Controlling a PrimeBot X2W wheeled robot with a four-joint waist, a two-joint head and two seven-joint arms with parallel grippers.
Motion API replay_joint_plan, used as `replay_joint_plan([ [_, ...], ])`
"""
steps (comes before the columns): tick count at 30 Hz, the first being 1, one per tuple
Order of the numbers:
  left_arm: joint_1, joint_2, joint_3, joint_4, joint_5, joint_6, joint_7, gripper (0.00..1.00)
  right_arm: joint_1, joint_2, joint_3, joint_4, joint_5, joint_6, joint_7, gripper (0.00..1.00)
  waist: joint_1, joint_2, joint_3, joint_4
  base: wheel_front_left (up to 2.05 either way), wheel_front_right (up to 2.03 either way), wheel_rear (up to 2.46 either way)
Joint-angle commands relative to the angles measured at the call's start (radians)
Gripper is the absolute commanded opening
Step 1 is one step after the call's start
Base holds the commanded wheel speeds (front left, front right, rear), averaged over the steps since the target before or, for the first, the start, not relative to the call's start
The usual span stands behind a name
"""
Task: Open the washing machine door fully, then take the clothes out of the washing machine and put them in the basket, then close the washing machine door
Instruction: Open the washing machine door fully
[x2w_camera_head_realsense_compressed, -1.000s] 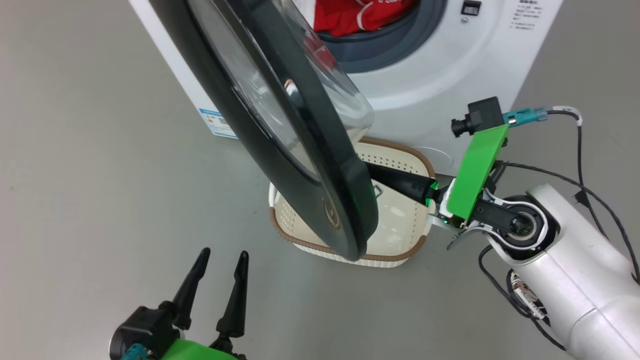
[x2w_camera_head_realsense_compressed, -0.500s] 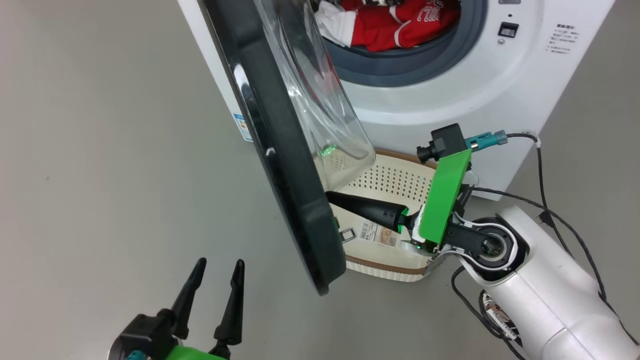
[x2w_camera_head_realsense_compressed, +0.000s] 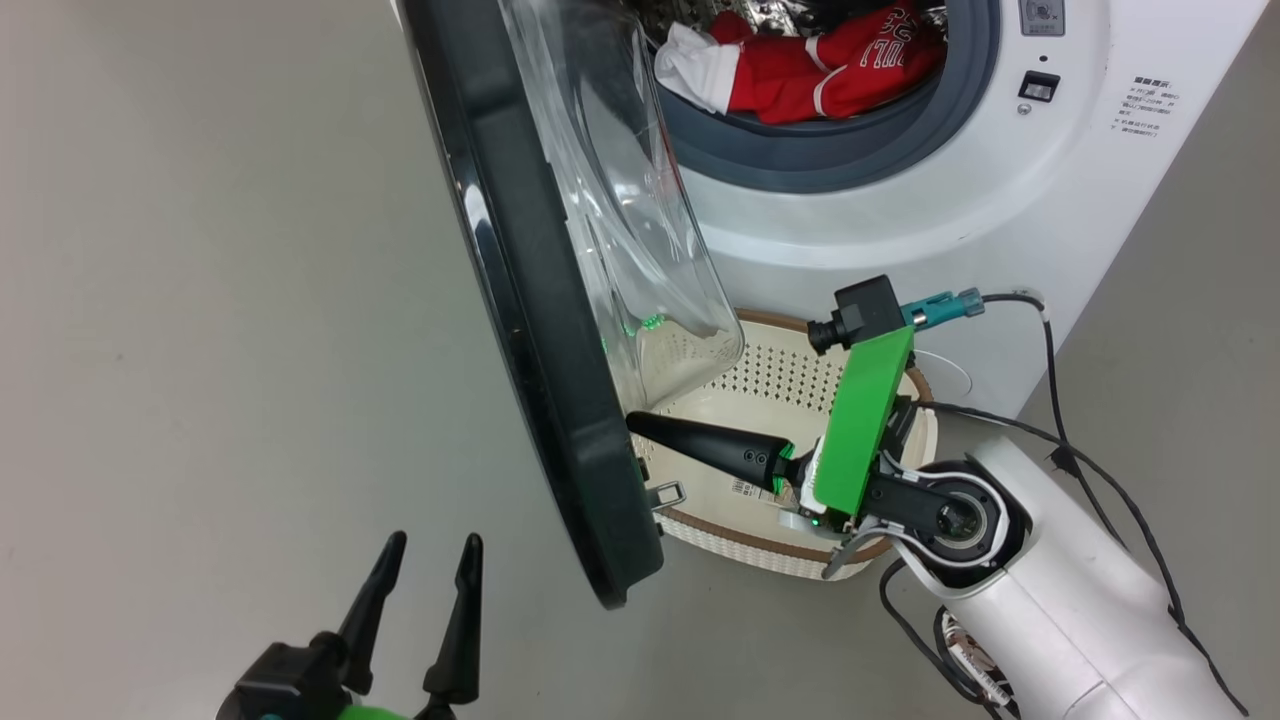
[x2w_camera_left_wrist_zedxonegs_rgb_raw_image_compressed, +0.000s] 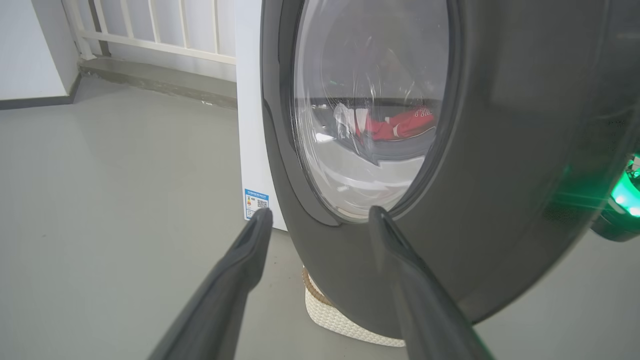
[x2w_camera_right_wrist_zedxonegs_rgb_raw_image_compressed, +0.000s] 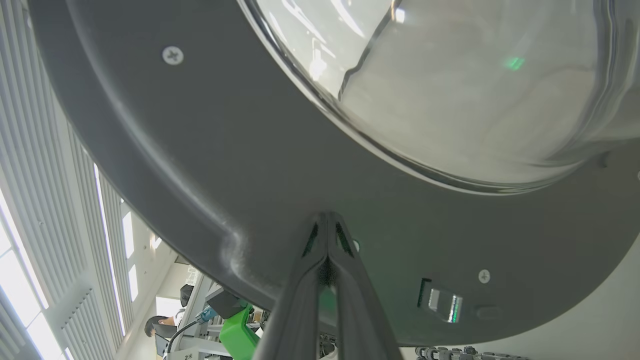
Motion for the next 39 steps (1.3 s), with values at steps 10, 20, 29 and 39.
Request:
replay_joint_plan([
  [10,0.011,0.015,0.05,-0.024,0.003,0.005,-0.008,1.0,0.032,0.04,-0.015,-0.026,-0.035,0.008,-0.023,0.46,0.0,0.0,-0.01,-0.011,0.0,0.0,0.0],
  [20,0.011,0.015,0.07,-0.025,0.015,0.001,-0.008,1.0,0.092,-0.01,-0.029,0.003,-0.094,0.008,-0.121,1.0,0.0,0.0,-0.018,-0.047,0.0,0.0,0.0],
  [29,0.014,0.015,0.093,-0.027,0.021,-0.001,-0.008,1.0,0.19,-0.086,-0.03,0.01,-0.125,0.008,-0.229,1.0,0.0,0.0,-0.027,-0.088,0.0,0.0,0.0],
  [39,0.024,0.015,0.112,-0.031,0.018,0.007,-0.008,1.0,0.281,-0.131,-0.051,0.027,-0.131,0.008,-0.38,1.0,0.0,0.0,-0.042,-0.111,0.0,0.0,0.0],
])
